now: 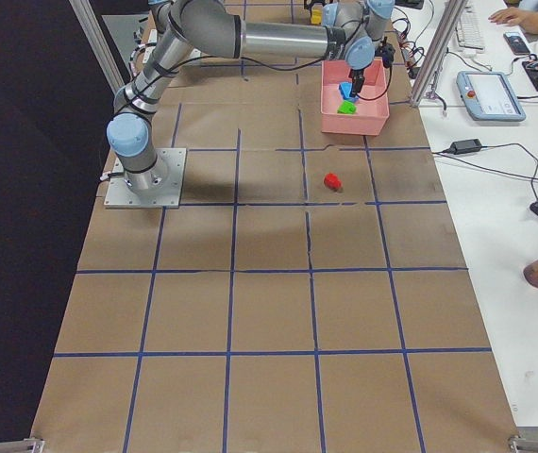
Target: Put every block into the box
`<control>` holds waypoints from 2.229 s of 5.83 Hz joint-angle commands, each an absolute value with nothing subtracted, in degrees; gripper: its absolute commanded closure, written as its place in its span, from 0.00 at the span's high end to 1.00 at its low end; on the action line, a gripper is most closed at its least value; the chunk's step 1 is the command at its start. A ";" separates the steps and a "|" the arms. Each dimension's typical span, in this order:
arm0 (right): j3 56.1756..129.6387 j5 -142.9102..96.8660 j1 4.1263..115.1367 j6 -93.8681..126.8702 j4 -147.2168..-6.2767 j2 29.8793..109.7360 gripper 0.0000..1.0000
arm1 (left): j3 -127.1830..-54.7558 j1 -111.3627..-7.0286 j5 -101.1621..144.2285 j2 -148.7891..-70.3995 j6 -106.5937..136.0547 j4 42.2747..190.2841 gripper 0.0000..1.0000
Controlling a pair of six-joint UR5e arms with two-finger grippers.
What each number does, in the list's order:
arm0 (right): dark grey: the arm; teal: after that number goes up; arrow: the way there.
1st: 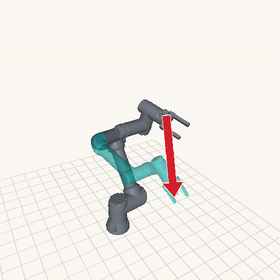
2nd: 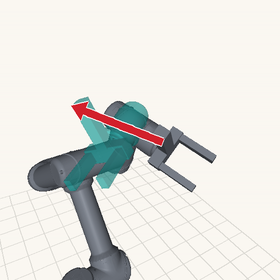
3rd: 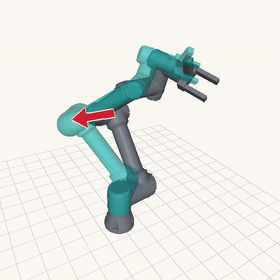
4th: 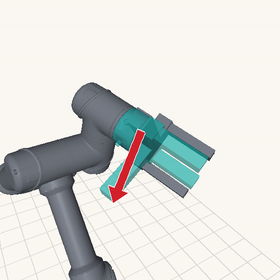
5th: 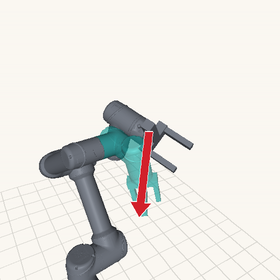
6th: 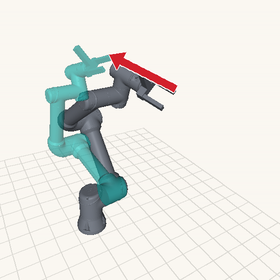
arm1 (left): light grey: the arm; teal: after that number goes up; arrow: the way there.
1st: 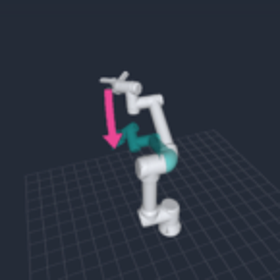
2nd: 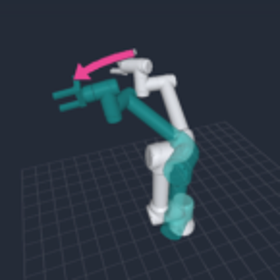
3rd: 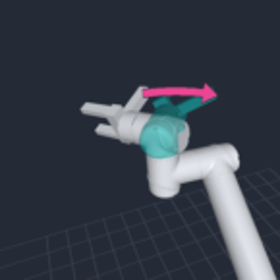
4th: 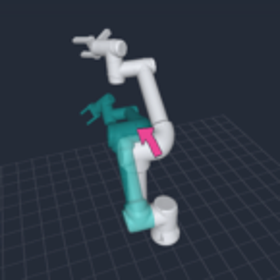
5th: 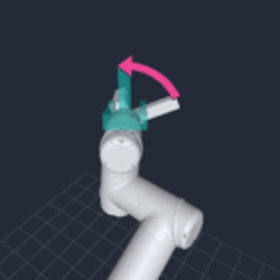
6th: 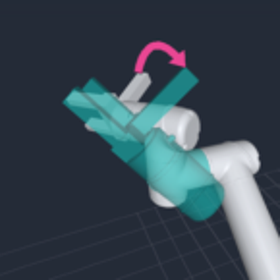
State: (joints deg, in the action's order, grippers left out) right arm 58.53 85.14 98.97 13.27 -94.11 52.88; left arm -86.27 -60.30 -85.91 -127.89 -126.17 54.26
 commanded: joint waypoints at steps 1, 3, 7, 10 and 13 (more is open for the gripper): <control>59.49 89.79 96.17 12.48 -88.52 59.30 1.00 | -85.35 -60.73 -82.72 -127.27 -126.47 54.49 0.00; 59.68 89.91 85.84 8.90 -86.67 59.77 0.99 | -84.82 -64.05 -81.05 -122.63 -123.16 58.68 0.00; 64.77 92.37 74.65 13.04 -88.85 55.65 1.00 | -72.74 -83.54 -81.83 -121.80 -88.40 64.67 0.00; 76.15 91.58 74.79 28.85 -106.45 54.49 0.99 | -59.89 -100.59 -89.09 -134.78 -70.17 64.51 0.00; 86.21 91.41 74.88 29.71 -117.05 54.49 0.99 | -60.11 -101.52 -89.56 -133.70 -65.26 70.62 0.80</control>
State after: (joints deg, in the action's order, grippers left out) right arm 84.14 91.48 74.82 29.58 -114.62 54.51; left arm -59.89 -101.53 -89.54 -135.24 -68.32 67.23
